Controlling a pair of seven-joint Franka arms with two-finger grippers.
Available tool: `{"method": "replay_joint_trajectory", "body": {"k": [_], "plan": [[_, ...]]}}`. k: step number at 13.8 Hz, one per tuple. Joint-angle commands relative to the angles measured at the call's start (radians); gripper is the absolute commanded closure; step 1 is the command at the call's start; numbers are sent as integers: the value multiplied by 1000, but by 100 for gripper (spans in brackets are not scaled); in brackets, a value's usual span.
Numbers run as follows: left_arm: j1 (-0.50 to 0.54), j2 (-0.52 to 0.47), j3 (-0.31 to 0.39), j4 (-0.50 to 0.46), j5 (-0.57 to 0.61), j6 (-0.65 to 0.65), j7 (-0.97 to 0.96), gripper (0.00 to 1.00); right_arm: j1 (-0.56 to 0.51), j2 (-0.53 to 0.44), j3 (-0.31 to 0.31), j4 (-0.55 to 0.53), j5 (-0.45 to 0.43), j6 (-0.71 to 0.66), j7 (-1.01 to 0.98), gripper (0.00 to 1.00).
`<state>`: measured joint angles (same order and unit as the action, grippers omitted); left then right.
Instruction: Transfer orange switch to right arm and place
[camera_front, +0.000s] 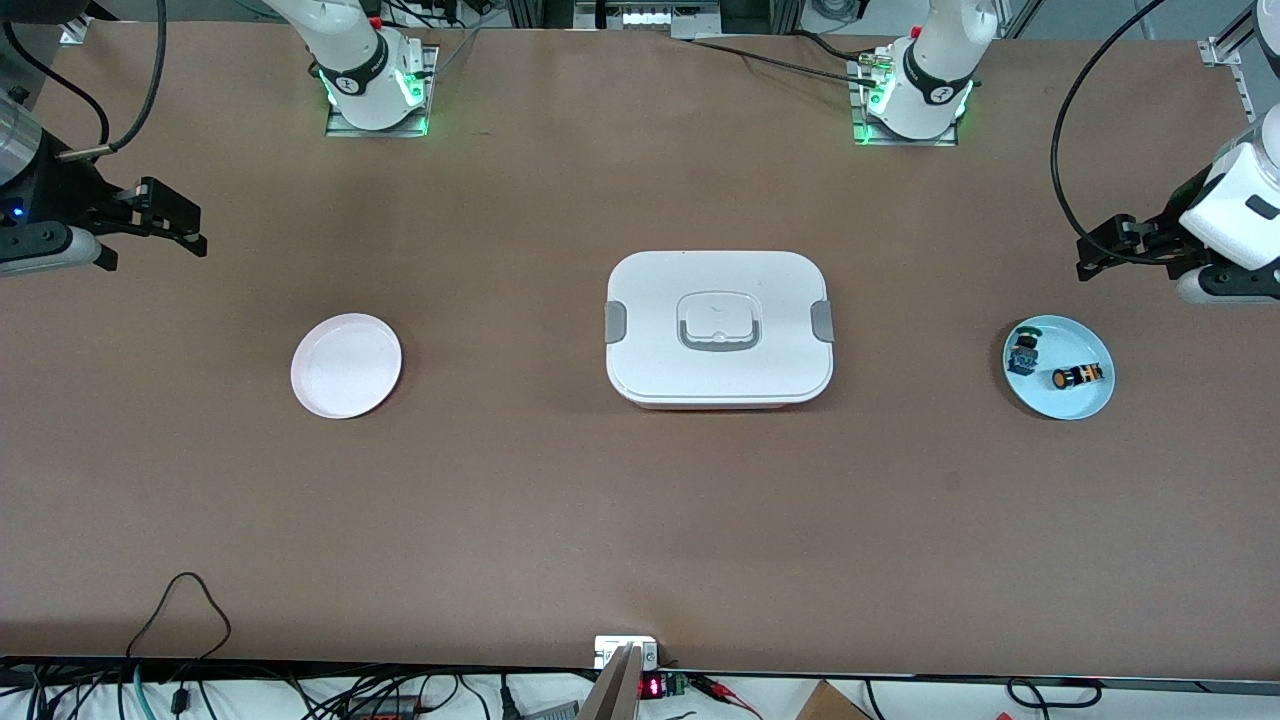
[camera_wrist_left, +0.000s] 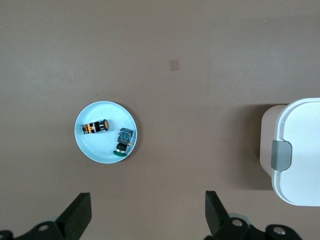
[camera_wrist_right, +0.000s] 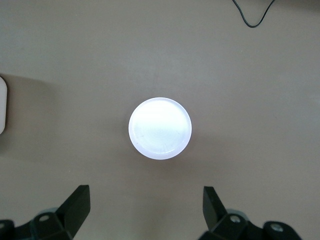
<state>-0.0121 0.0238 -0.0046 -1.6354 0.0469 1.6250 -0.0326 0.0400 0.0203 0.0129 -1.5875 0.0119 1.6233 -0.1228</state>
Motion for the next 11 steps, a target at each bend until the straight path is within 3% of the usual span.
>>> {"method": "replay_joint_trajectory", "body": {"k": [1, 11], "plan": [[0, 21, 2, 40, 18, -30, 17, 0, -2, -5, 5, 1, -13, 3, -9, 0], [0, 21, 5, 52, 18, -30, 16, 0, -2, -5, 5, 1, -13, 4, -9, 0]]}}
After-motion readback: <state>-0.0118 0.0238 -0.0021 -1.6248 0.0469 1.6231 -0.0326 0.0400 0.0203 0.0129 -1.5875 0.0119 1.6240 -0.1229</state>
